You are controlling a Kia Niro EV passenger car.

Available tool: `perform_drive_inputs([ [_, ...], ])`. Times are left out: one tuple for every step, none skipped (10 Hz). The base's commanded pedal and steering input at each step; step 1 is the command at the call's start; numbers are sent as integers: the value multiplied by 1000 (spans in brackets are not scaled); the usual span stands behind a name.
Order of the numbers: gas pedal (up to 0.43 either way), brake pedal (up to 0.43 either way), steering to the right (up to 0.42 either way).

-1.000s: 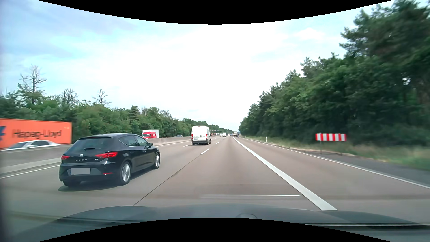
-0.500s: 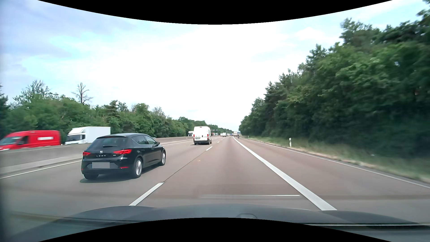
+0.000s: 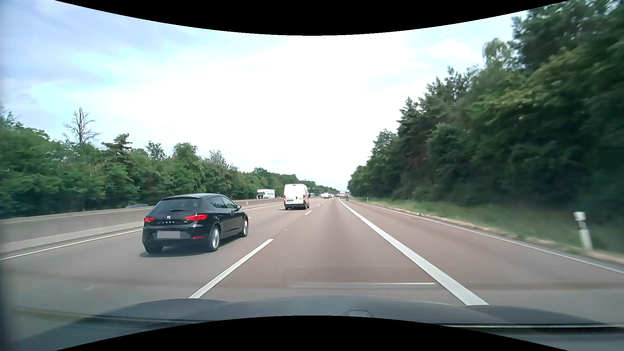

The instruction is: Follow the waypoints while adhering to traffic rules and regulations

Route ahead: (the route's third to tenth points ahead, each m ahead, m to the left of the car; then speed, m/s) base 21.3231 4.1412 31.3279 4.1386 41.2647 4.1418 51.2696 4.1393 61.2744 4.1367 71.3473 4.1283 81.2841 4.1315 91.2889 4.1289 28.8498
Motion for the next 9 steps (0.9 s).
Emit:
perform_drive_inputs([
  [130, 0, -4],
  [130, 0, -4],
  [130, 0, -3],
  [130, 0, -4],
  [130, 0, -4],
  [130, 0, -3],
  [130, 0, -4],
  [130, 0, -4],
  [130, 0, -4],
])
